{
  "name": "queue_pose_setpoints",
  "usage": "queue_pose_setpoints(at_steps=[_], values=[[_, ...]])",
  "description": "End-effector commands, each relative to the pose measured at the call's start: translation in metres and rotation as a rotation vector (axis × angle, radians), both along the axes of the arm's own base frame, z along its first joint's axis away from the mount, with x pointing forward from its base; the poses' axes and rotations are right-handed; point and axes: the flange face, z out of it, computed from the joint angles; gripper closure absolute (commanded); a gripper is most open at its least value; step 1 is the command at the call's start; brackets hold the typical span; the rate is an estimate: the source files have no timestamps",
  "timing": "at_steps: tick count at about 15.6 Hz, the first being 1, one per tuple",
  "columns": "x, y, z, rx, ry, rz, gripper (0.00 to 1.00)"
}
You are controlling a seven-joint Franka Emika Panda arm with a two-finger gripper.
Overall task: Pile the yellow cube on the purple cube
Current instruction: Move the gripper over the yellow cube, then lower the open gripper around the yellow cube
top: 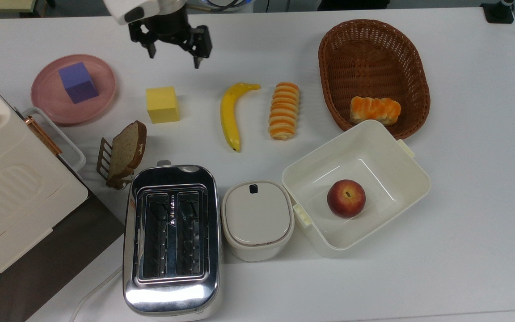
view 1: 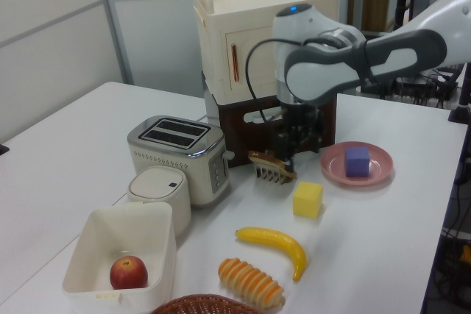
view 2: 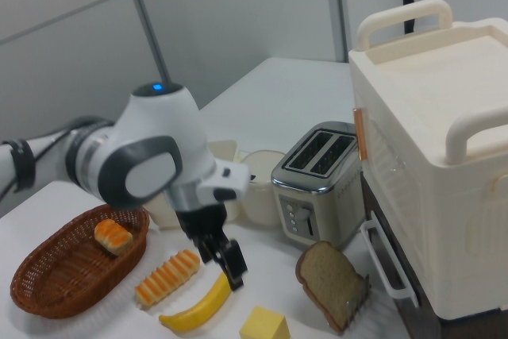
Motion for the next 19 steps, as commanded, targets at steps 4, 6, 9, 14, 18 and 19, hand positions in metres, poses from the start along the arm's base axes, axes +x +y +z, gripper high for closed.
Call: queue_pose_setpoints(at_steps=[4, 6, 9, 14, 18, 19], values=[[-0.017, -0.058, -0.040, -0.029, 0.003, -0.088, 0.00], [-0.012, -0.055, -0.066, -0.038, -0.008, -0.073, 0.00], [-0.003, -0.054, -0.088, -0.048, -0.008, -0.065, 0.00], [0.011, -0.052, -0.112, -0.095, -0.030, 0.026, 0.00], [0.012, -0.049, -0.109, -0.098, -0.033, 0.041, 0.00], [0.012, -0.048, -0.109, -0.098, -0.033, 0.043, 0.00]])
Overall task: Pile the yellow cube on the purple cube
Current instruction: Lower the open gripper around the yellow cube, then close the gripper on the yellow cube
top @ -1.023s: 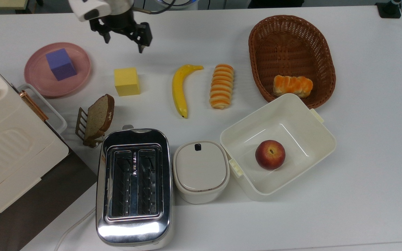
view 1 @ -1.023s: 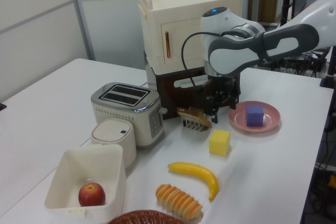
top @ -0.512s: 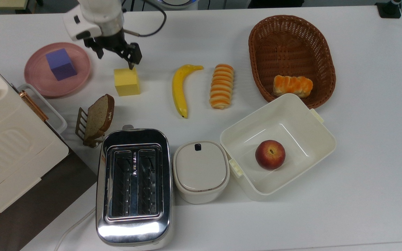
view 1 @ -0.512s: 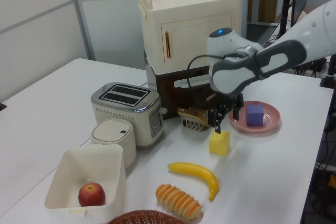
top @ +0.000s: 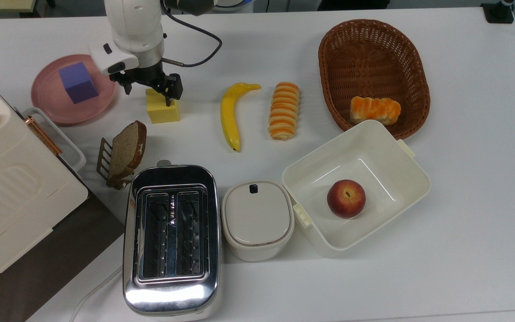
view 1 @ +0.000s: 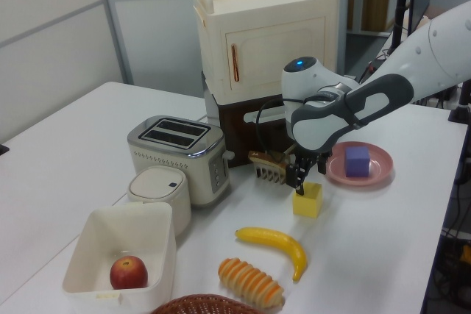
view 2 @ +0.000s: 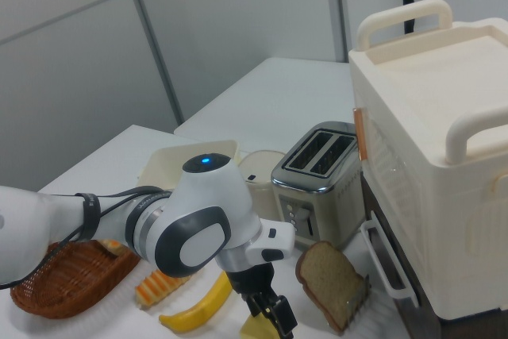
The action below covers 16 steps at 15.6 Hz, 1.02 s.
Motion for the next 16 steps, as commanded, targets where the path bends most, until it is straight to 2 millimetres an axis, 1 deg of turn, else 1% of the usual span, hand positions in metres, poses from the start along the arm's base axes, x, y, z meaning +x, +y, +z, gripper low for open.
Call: queue_pose_setpoints(at_steps=[1, 5, 8, 10, 12, 16], values=[[-0.002, 0.005, 0.006, -0.011, -0.015, 0.035, 0.00], [-0.001, 0.007, 0.007, -0.011, -0.018, 0.032, 0.00], [0.001, 0.016, 0.011, -0.011, -0.020, 0.045, 0.00], [0.002, 0.025, 0.009, -0.011, -0.017, 0.062, 0.00], [0.003, 0.026, 0.010, -0.011, -0.022, 0.064, 0.00], [0.004, 0.026, 0.003, -0.013, -0.012, 0.072, 0.00]])
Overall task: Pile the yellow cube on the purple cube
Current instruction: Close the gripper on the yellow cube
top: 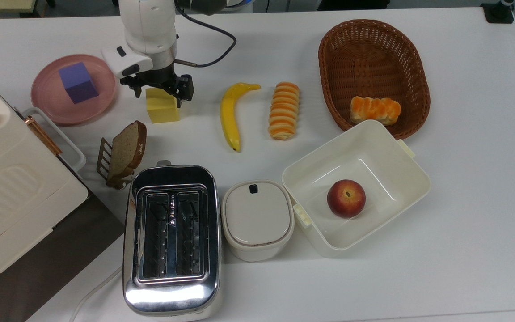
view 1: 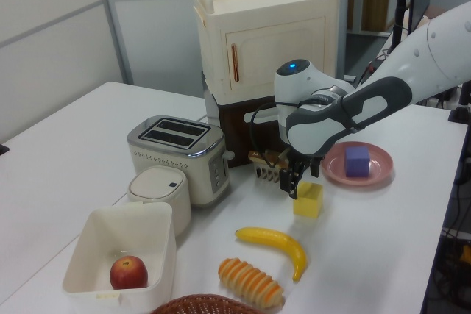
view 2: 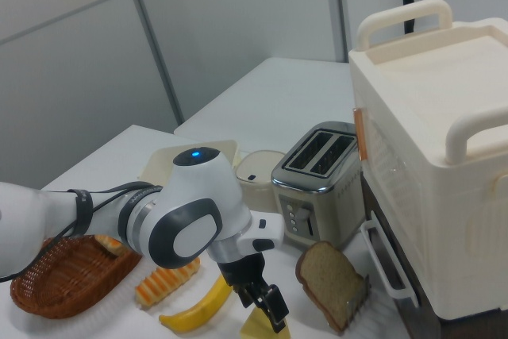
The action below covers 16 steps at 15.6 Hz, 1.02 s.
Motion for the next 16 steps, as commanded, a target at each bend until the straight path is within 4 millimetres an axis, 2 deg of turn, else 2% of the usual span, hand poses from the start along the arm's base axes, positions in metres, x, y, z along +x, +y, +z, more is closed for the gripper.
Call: queue_pose_setpoints(at_steps=[1, 8, 10, 11, 12, 13, 16], values=[[-0.002, 0.001, -0.001, -0.013, -0.005, 0.026, 0.00], [0.003, 0.005, -0.026, -0.022, 0.020, 0.069, 0.00], [0.004, 0.004, -0.026, -0.023, 0.011, 0.070, 0.00], [0.003, 0.004, -0.026, -0.023, 0.011, 0.070, 0.18], [0.004, 0.004, -0.025, -0.022, 0.007, 0.066, 0.51], [0.004, 0.004, -0.025, -0.021, 0.006, 0.057, 0.70], [0.004, 0.004, -0.023, -0.015, -0.001, 0.046, 0.71]])
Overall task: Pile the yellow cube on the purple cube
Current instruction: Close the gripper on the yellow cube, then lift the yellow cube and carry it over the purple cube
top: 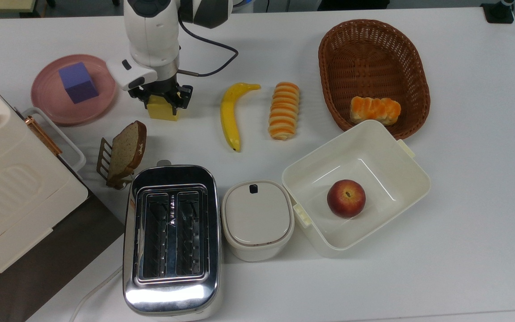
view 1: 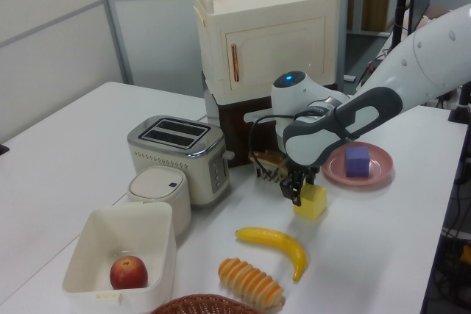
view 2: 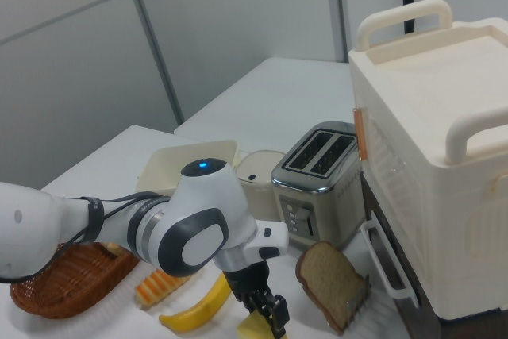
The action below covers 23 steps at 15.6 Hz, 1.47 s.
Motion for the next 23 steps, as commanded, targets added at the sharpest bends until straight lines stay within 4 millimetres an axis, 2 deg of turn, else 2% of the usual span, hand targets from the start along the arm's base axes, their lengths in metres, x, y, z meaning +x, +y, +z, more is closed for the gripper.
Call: queue_pose_setpoints(at_steps=[1, 4, 5, 8, 9, 10, 12, 13, 18, 21, 23], values=[[-0.001, 0.003, 0.002, -0.005, -0.019, 0.006, 0.71], [-0.003, -0.003, 0.016, -0.003, -0.037, -0.017, 0.71], [-0.004, -0.005, 0.029, -0.001, -0.060, -0.039, 0.71], [-0.018, -0.029, 0.065, 0.010, -0.092, -0.148, 0.71], [-0.025, -0.039, 0.082, 0.014, -0.111, -0.177, 0.71], [-0.039, -0.058, 0.109, 0.020, -0.139, -0.218, 0.71], [-0.063, -0.087, 0.149, 0.026, -0.183, -0.272, 0.71], [-0.070, -0.099, 0.155, 0.025, -0.196, -0.294, 0.71], [-0.083, -0.148, 0.151, 0.015, -0.228, -0.372, 0.71], [-0.075, -0.160, 0.131, 0.005, -0.193, -0.371, 0.71], [-0.075, -0.177, 0.133, 0.009, -0.238, -0.409, 0.71]])
